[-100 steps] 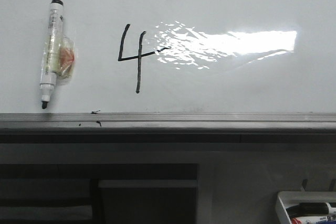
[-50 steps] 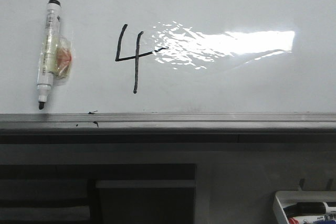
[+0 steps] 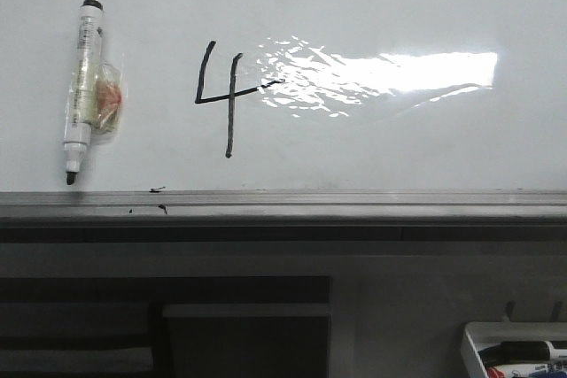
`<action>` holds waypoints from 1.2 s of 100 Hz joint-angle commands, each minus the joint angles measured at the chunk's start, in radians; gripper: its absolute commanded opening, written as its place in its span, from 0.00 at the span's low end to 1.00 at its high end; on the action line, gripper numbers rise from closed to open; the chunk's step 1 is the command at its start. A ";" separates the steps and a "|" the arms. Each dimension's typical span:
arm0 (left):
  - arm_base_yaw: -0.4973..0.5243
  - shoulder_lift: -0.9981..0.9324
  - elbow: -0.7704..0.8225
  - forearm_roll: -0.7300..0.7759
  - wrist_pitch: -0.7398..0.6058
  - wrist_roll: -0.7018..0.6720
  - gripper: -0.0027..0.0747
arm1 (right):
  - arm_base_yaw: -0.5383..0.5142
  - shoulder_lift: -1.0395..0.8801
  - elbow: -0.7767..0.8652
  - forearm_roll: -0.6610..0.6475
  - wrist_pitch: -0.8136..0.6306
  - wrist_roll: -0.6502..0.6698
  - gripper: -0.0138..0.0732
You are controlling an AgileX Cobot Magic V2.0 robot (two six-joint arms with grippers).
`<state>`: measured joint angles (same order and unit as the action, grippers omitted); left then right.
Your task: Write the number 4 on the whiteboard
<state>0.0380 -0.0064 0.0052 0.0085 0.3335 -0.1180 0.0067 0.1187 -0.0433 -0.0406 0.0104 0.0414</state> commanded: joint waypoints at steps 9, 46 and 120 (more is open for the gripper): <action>0.000 -0.028 0.017 -0.009 -0.059 0.000 0.01 | -0.035 -0.074 0.084 -0.013 -0.081 0.034 0.09; 0.000 -0.028 0.017 -0.009 -0.059 0.000 0.01 | -0.037 -0.149 0.081 -0.024 0.311 0.032 0.09; 0.000 -0.028 0.017 -0.009 -0.059 0.000 0.01 | -0.037 -0.149 0.081 -0.024 0.311 0.032 0.09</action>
<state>0.0380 -0.0064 0.0052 0.0081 0.3335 -0.1180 -0.0232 -0.0093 0.0139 -0.0472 0.3278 0.0724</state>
